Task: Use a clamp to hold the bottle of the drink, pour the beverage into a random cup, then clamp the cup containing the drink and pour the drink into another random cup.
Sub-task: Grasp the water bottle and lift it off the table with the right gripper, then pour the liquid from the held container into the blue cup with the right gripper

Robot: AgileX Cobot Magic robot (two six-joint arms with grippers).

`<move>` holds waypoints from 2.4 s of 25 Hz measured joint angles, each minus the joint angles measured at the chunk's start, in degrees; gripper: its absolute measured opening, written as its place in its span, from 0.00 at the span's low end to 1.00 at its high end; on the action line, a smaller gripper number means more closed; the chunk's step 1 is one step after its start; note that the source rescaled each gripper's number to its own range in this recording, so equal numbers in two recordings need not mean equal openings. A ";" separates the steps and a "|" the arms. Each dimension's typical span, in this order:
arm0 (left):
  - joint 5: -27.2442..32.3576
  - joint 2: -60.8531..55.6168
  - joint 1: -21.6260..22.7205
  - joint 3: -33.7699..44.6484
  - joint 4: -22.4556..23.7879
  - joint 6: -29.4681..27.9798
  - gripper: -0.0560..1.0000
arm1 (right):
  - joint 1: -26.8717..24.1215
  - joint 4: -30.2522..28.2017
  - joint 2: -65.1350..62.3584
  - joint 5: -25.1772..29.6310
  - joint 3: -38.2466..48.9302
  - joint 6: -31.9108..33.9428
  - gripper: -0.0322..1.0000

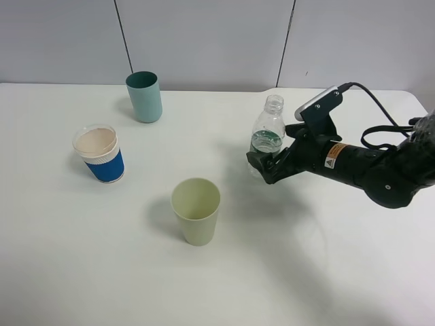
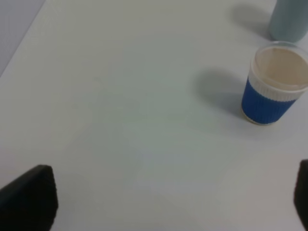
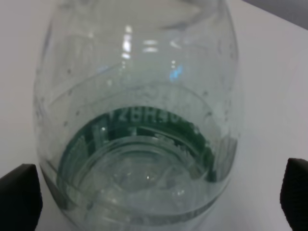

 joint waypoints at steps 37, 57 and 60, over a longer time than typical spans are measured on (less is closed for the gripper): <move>0.00 0.00 0.00 0.00 0.00 0.00 1.00 | 0.00 0.87 -4.39 6.14 0.10 13.90 0.03; 0.00 0.00 0.00 0.00 0.00 0.00 1.00 | 6.14 -10.99 -15.27 42.77 -21.58 20.29 0.03; 0.00 0.00 0.00 0.00 0.00 0.00 1.00 | 7.83 -14.49 -14.97 44.50 -24.60 22.68 0.03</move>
